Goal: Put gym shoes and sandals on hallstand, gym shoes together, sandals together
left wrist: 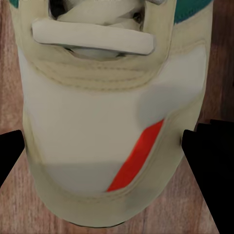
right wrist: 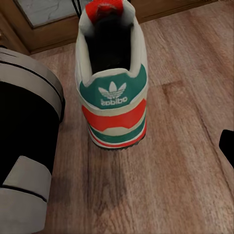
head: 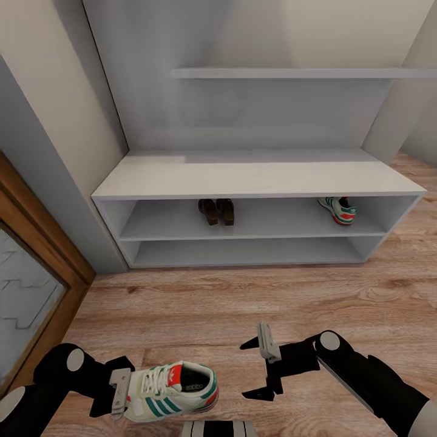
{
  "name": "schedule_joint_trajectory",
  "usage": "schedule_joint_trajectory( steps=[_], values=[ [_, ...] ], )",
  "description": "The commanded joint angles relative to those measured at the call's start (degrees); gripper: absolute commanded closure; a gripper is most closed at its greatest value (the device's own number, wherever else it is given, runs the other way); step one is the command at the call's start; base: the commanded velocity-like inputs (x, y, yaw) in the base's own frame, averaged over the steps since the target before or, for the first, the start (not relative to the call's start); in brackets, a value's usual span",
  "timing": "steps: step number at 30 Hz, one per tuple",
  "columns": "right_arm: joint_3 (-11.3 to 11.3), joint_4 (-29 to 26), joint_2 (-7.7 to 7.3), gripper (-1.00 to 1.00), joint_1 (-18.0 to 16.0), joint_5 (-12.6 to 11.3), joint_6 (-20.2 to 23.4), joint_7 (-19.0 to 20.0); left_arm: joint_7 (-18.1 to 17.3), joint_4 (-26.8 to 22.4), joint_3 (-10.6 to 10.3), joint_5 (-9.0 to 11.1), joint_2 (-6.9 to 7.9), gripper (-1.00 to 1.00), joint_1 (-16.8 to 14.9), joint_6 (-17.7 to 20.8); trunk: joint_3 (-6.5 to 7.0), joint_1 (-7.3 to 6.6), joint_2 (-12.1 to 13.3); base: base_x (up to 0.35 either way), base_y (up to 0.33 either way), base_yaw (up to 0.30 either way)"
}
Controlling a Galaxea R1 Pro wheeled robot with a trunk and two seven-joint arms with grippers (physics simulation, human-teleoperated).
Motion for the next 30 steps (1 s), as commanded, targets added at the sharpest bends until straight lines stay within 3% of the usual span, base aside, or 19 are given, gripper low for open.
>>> schedule_joint_trajectory(
  steps=[1,13,30],
  values=[
    [0.0,0.0,0.0,-1.0,0.0,0.0,0.0,0.0,0.0,0.0,0.0,0.0,0.0,1.0,0.0,0.0,0.0,0.0,0.0,0.0,0.0,0.0],
    [0.3,0.1,0.06,-1.0,0.1,0.0,-0.2,0.5,-0.8,0.0,0.1,0.1,-0.19,1.0,-0.4,-0.1,0.0,0.0,0.0,0.0,0.0,0.0],
    [0.1,0.3,0.09,-1.0,0.0,-0.1,-0.5,0.4,-1.6,0.1,0.1,0.9,-0.62,1.0,-5.4,0.4,0.0,0.0,0.0,0.0,0.0,0.0]
  ],
)
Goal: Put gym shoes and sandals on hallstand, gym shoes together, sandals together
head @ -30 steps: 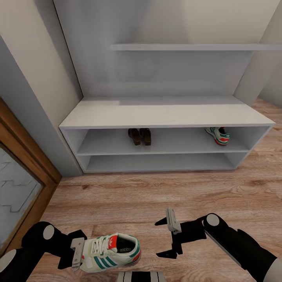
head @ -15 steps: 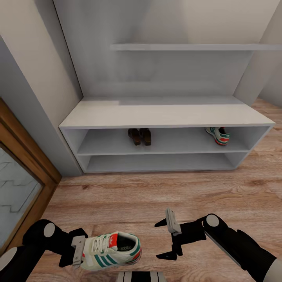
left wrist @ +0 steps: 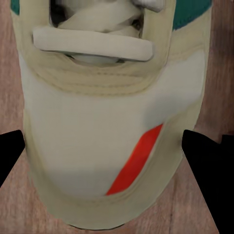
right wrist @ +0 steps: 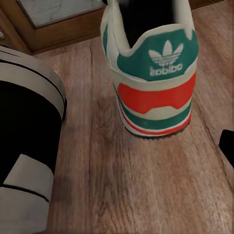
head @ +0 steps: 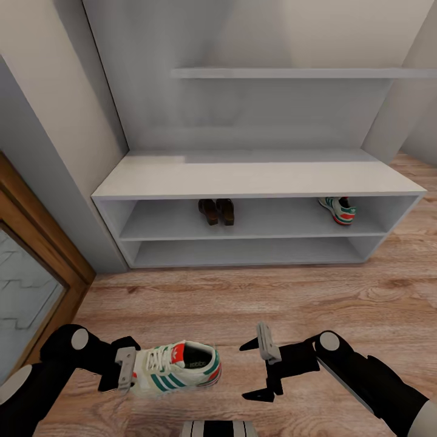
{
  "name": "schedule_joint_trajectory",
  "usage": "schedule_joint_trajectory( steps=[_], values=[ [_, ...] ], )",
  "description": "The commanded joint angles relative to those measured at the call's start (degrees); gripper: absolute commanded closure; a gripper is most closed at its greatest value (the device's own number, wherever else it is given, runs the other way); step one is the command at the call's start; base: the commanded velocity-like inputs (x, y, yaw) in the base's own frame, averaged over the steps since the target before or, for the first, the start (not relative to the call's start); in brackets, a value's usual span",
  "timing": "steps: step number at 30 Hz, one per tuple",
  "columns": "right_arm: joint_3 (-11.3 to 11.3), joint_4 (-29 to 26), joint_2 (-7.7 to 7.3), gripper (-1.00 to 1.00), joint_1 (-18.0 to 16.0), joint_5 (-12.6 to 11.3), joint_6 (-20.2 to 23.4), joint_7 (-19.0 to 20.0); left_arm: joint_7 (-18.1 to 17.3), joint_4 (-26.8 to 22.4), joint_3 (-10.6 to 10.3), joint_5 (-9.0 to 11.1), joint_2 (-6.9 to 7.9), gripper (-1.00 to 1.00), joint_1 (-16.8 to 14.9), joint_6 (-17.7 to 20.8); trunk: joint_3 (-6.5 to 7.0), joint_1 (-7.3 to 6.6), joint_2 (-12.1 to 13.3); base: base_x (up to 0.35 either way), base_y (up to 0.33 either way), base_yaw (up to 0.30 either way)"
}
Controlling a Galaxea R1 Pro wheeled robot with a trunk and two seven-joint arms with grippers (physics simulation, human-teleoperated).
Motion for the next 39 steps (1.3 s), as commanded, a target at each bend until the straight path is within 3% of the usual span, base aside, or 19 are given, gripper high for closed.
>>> schedule_joint_trajectory(
  steps=[1,6,18,39],
  values=[
    [0.0,0.0,0.0,-1.0,0.0,0.0,0.0,0.0,0.0,0.0,0.0,0.0,0.0,1.0,0.0,0.0,0.0,0.0,0.0,0.0,0.0,0.0],
    [-0.3,-0.1,0.12,-1.0,-0.8,-0.1,0.0,-0.2,-0.2,0.1,-0.1,0.2,-0.25,1.0,-2.4,0.2,0.0,0.0,0.0,0.0,0.0,0.0],
    [-4.6,0.9,0.56,-1.0,-5.5,-0.5,0.8,0.1,-0.6,0.6,-0.2,0.3,-0.9,1.0,-6.1,0.4,0.0,0.0,0.0,0.0,0.0,0.0],
    [-5.6,4.8,2.38,-1.0,-6.4,-0.7,-4.8,0.3,-0.6,0.8,-0.3,0.2,-1.61,1.0,-7.6,0.4,0.0,0.0,0.0,0.0,0.0,0.0]
  ],
)
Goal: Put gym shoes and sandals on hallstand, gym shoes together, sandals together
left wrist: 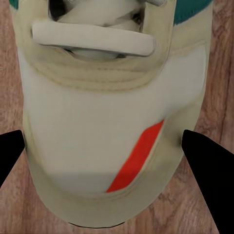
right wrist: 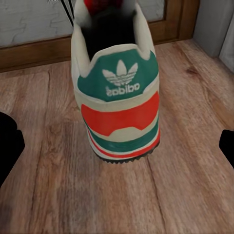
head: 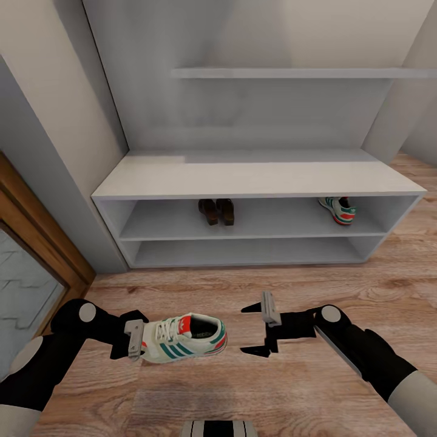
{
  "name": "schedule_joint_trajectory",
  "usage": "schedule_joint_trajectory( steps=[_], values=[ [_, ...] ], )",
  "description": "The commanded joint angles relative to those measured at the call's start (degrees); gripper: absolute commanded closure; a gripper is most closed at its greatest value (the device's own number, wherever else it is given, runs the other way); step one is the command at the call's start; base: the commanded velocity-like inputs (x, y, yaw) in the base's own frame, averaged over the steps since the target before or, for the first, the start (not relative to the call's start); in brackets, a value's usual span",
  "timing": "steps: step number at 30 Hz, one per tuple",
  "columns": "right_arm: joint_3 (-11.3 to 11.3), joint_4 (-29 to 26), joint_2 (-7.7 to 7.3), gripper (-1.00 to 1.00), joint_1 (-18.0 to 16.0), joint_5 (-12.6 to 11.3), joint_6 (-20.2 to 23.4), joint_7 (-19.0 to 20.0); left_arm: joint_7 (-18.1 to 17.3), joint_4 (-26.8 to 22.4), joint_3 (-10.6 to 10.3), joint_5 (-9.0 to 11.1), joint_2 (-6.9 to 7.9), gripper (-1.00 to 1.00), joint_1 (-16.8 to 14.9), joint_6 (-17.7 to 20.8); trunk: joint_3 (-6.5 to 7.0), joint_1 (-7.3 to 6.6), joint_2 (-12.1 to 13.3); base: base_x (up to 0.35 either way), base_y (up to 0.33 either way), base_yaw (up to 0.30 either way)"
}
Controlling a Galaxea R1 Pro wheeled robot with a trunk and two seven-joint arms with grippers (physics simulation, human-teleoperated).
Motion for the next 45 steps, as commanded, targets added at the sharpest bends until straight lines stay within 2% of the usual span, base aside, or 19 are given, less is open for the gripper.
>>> schedule_joint_trajectory(
  steps=[1,17,31,45],
  values=[
    [0.0,0.1,0.11,-1.0,0.0,0.0,-0.1,0.0,0.0,0.0,0.0,0.0,0.0,1.0,0.0,0.0,0.0,0.0,0.0,0.0,0.0,0.0],
    [0.0,0.4,0.89,-1.0,0.0,-0.1,-0.3,0.0,0.0,0.0,-0.2,0.0,-0.13,1.0,0.0,0.0,0.0,0.0,0.0,0.0,0.0,0.0],
    [0.1,0.5,2.82,-1.0,0.0,0.1,-0.2,0.0,0.0,-0.1,-0.3,-0.4,-2.92,1.0,-0.4,0.0,0.0,0.0,0.0,0.0,0.0,0.0],
    [0.1,0.5,3.75,-1.0,0.0,0.1,-0.2,0.0,0.0,-0.1,-0.3,-0.2,-3.59,1.0,-1.2,0.1,0.0,0.0,0.0,0.0,0.0,0.0]
  ],
)
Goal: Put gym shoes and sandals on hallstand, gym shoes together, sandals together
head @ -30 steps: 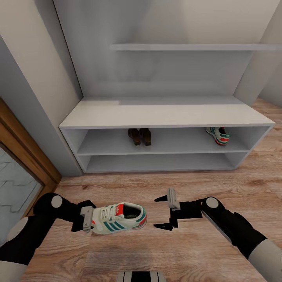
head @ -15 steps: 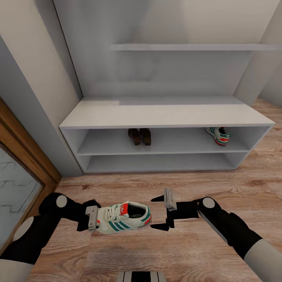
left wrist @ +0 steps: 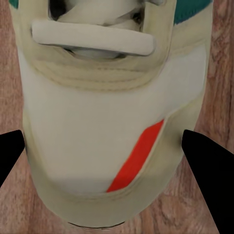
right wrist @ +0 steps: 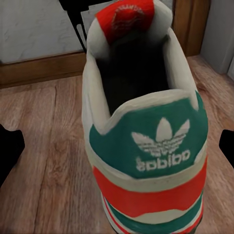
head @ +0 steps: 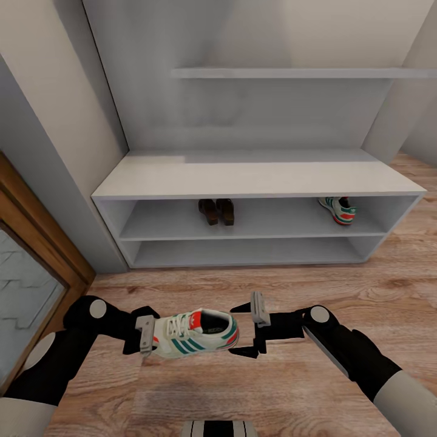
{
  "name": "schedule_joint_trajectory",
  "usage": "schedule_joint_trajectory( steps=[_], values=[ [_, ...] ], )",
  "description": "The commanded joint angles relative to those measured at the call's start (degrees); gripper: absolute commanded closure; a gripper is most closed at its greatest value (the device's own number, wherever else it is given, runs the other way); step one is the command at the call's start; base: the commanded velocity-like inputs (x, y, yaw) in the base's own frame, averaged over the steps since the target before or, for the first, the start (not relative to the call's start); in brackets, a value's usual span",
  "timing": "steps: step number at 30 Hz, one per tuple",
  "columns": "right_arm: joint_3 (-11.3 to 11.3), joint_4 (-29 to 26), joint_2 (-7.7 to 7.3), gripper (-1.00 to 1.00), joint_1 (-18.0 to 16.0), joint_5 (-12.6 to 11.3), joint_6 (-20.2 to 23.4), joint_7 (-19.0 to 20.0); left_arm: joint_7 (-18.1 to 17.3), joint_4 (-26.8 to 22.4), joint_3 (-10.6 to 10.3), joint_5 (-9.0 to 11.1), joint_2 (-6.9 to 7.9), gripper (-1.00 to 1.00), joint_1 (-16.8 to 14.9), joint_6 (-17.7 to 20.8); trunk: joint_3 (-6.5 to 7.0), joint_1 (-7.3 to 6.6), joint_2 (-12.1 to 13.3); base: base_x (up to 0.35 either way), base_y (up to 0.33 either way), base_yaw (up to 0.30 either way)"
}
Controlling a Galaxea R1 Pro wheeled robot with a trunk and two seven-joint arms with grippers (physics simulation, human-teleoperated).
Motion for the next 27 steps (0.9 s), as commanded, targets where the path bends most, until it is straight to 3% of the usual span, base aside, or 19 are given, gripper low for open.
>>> schedule_joint_trajectory(
  steps=[1,27],
  values=[
    [0.0,0.0,0.0,-1.0,0.0,0.0,0.0,0.0,0.0,0.0,0.0,0.0,0.0,1.0,0.0,0.0,0.0,0.0,0.0,0.0,0.0,0.0],
    [-0.1,0.1,0.03,-1.0,0.0,0.0,0.0,0.0,-0.1,0.0,0.2,0.2,-0.56,1.0,-0.9,0.0,0.0,0.0,0.0,0.0,0.0,0.0]
  ],
)
